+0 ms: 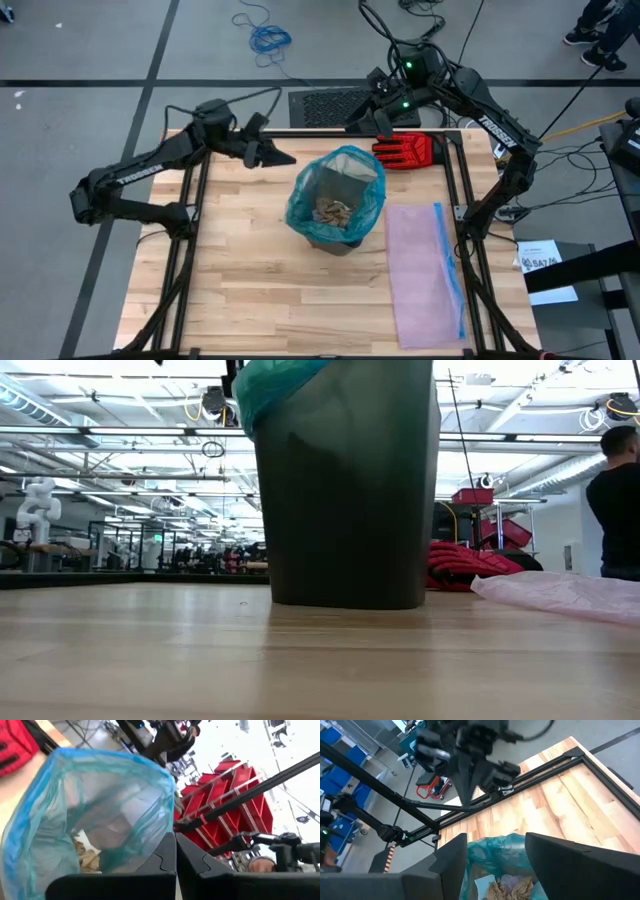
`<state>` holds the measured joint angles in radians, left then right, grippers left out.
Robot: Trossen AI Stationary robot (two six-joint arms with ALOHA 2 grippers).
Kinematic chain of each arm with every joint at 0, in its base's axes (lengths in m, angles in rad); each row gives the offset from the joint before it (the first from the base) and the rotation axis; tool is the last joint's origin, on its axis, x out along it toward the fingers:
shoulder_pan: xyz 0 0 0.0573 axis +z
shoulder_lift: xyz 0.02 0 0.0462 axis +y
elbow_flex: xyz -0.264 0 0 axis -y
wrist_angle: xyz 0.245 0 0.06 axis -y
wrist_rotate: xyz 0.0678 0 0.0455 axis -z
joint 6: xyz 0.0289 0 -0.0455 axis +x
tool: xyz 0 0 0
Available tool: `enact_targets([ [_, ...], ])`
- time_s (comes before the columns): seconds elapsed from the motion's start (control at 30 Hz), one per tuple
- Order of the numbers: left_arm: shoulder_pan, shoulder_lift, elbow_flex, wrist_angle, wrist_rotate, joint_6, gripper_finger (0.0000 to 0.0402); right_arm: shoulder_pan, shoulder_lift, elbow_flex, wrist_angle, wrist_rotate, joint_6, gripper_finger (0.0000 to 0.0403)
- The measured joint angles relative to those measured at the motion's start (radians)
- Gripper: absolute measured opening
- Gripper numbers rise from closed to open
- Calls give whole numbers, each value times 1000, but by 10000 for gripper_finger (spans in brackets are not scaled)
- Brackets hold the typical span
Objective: Place trash/remove bag and relplace
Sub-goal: Remove the blue trash bag from the trash bin
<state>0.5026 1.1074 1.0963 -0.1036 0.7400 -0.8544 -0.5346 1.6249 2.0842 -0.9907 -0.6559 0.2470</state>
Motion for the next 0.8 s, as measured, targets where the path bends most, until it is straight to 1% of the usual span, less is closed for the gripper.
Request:
enact_targets([
  [0.07, 0, -8, 36, -67, -36, 22, 2, 0, 0, 0, -2, 0, -10, 190],
  [0.1, 0, -12, 53, -136, -67, 47, 1, 0, 0, 0, -2, 0, -13, 189],
  [0.17, 4, -14, 94, -346, -166, 121, 1, 0, 0, 0, -2, 0, -17, 189],
  [0.23, 21, -13, 107, -562, -258, 181, 1, 0, 0, 0, -2, 0, -23, 189],
  [0.27, 34, -7, 103, -642, -276, 193, 1, 0, 0, 0, -2, 0, -24, 189],
  [0.3, 46, 4, 94, -677, -273, 206, 1, 0, 0, 0, -2, 0, -24, 189],
  [0.37, 60, 11, 60, -656, -212, 216, 1, 0, 0, 0, -2, 0, -25, 189],
  [0.4, 64, 11, 42, -630, -162, 220, 1, 0, 0, 0, -2, 0, -27, 189],
  [0.47, 76, 11, 11, -515, -97, 225, 1, 0, 0, 0, -2, 0, -28, 189],
  [0.5, 85, 11, -9, -460, -81, 224, 1, 0, 0, 0, -2, 0, -28, 189],
  [0.6, 122, 26, -76, -358, -27, 209, 0, 1, 0, 0, -2, -4, -28, 189],
  [0.7, 152, 36, -143, -224, 110, 213, 0, 6, 0, 0, -2, -4, -31, 189],
  [0.73, 161, 36, -164, -165, 141, 208, 0, 7, 0, 0, -1, -4, -31, 189],
  [0.8, 179, 39, -199, -126, 151, 205, 2, 8, 0, 0, -3, -4, -31, 189],
])
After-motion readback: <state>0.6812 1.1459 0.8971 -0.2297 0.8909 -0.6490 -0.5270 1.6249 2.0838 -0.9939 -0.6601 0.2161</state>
